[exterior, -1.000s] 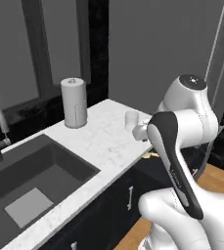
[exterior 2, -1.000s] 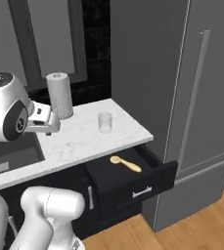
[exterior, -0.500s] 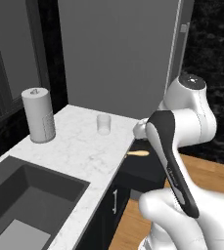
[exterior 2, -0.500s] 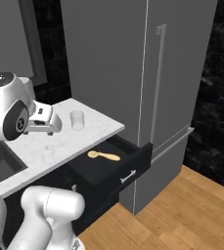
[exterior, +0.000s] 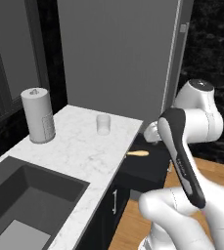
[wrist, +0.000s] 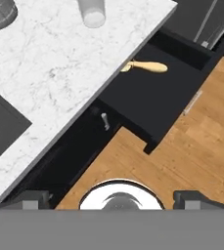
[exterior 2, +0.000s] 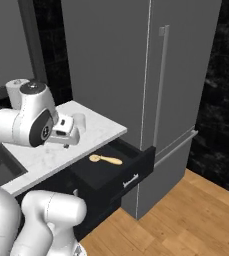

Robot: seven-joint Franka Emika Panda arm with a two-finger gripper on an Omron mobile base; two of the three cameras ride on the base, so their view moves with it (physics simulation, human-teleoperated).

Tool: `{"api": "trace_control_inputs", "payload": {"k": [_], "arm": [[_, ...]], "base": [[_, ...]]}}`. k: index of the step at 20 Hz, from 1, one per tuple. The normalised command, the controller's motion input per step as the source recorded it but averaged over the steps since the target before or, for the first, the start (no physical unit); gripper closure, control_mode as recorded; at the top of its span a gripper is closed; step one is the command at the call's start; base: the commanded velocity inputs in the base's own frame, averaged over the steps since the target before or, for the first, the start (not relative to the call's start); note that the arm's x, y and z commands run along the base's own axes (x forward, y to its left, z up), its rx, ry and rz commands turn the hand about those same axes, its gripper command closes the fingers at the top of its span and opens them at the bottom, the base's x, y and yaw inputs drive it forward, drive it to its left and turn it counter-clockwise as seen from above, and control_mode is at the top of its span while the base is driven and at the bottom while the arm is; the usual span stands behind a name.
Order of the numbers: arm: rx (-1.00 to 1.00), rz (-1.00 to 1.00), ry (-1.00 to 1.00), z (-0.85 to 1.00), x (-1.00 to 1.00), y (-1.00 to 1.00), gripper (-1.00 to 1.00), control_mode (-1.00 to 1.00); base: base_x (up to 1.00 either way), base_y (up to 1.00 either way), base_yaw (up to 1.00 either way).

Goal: Pick the pizza cutter from the drawer and place it on the counter.

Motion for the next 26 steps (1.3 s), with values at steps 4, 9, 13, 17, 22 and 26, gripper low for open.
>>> {"api": "trace_control_inputs", "payload": {"k": [4,9,13,17,22,26], "arm": [[0.26,0.0,0.07,-1.0,0.0,-1.0,-1.0,-1.0],[0.04,-0.06,0.02,-0.75,0.05,-0.91,-1.0,-1.0],[0.0,-0.16,0.09,-0.32,0.32,-0.3,-1.0,-1.0],[0.0,-0.28,0.29,-0.09,0.33,-0.04,-1.0,-1.0],[-0.02,-0.25,0.14,-0.26,0.59,-0.12,-1.0,-1.0],[0.0,-0.01,0.02,-0.31,0.6,-0.33,-1.0,-1.0]], "base": [[0.0,0.0,0.0],[0.0,0.0,0.0],[0.0,0.0,0.0],[0.0,0.0,0.0],[0.0,0.0,0.0],[0.0,0.0,0.0]]}}
